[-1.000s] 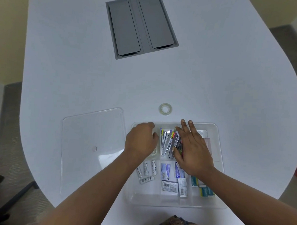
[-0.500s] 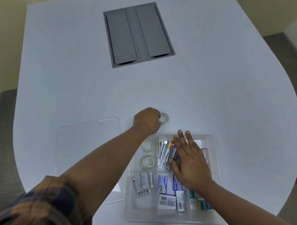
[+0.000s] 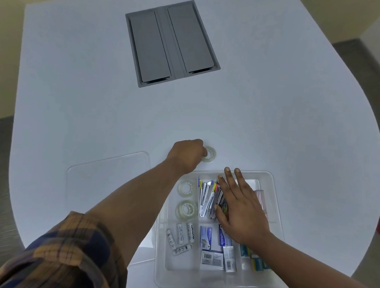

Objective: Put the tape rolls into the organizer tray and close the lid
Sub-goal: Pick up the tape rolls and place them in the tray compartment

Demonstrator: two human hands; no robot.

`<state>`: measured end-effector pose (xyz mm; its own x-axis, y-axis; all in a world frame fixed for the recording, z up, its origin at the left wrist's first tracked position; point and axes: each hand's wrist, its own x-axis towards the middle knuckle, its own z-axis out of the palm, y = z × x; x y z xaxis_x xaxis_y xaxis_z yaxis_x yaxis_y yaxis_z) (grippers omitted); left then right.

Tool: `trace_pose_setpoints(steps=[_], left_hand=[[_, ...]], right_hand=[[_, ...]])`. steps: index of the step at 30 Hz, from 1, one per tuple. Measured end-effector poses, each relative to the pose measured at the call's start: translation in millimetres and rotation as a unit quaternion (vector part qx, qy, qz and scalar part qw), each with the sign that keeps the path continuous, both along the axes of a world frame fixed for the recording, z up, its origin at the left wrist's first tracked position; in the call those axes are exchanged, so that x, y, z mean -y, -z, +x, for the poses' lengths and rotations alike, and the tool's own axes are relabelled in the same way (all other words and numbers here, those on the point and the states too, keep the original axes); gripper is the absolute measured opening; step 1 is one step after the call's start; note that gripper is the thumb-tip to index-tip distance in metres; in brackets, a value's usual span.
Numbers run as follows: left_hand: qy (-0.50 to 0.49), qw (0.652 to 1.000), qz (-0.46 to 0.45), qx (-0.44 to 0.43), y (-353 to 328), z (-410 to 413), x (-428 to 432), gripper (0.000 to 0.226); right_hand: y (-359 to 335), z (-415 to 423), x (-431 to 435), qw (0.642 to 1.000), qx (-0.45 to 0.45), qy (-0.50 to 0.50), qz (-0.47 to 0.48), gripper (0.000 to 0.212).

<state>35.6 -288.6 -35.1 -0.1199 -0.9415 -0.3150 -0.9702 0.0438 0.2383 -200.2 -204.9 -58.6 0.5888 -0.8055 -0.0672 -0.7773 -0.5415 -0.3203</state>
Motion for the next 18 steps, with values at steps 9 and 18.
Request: trace_pose_setpoints(steps=[9, 18], left_hand=[[0.019, 1.0, 0.021, 0.005, -0.1, 2.0, 4.8, 0.028], [-0.148, 0.975, -0.124, -0.107, -48.0, 19.9, -48.9, 0.025]], right_hand=[[-1.8, 0.2, 0.3, 1.0, -0.007, -0.002, -0.004, 0.072], [-1.8, 0.6, -0.8, 1.0, 0.001, -0.004, -0.01, 0.068]])
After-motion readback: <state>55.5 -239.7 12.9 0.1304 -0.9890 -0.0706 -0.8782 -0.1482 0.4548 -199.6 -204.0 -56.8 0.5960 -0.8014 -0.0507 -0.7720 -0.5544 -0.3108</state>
